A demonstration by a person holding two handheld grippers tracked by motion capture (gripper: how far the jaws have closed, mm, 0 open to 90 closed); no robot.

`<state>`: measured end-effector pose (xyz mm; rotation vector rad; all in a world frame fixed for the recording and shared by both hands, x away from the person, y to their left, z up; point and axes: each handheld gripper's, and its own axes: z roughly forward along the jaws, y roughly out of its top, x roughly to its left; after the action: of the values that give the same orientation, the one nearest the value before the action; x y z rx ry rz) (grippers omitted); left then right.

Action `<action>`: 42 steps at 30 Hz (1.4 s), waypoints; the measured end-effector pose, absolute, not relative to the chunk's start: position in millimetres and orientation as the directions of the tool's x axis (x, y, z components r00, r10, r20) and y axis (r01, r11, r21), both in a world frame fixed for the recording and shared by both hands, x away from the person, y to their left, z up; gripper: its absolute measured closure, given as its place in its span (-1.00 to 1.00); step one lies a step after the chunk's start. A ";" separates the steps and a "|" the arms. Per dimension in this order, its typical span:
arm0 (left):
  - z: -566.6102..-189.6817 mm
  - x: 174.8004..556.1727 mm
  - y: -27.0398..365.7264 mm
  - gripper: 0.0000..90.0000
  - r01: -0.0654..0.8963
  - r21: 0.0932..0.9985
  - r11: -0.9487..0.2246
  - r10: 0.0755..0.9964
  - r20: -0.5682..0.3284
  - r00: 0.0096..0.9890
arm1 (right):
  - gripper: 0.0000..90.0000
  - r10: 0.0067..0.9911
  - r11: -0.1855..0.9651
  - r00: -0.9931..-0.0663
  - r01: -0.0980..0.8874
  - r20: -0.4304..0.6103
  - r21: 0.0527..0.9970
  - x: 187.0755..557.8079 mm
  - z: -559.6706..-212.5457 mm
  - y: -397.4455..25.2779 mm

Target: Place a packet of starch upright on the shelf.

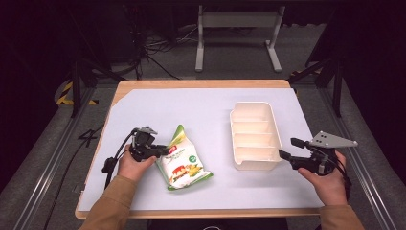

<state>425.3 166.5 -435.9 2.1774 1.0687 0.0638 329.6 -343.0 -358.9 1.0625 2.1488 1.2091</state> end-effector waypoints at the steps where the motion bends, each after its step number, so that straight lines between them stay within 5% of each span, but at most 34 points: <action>1: -435.5 424.8 165.7 0.76 0.676 0.607 -0.417 0.713 -0.243 0.658 | -0.24 0.799 0.317 -0.602 0.401 -0.014 0.859 329.9 -359.2 -342.7; 9: -436.1 423.3 167.9 0.93 0.678 0.625 -0.387 0.711 -0.266 0.651 | -0.22 0.794 0.323 -0.608 0.404 -0.013 0.856 330.4 -360.3 -340.7; 19: -411.7 412.4 169.5 0.95 0.609 0.698 -0.377 0.699 -0.217 0.682 | 0.17 0.764 0.351 -0.645 0.404 -0.009 0.845 328.9 -360.1 -337.7; 42: -348.7 374.3 175.6 0.96 0.421 0.848 -0.321 0.674 -0.107 0.731 | 0.25 0.746 0.345 -0.665 0.356 -0.024 0.868 321.8 -349.3 -329.1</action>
<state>374.3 175.6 -348.7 1.9629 0.8367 0.3283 321.8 -329.1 -349.3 0.9658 2.1949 1.2589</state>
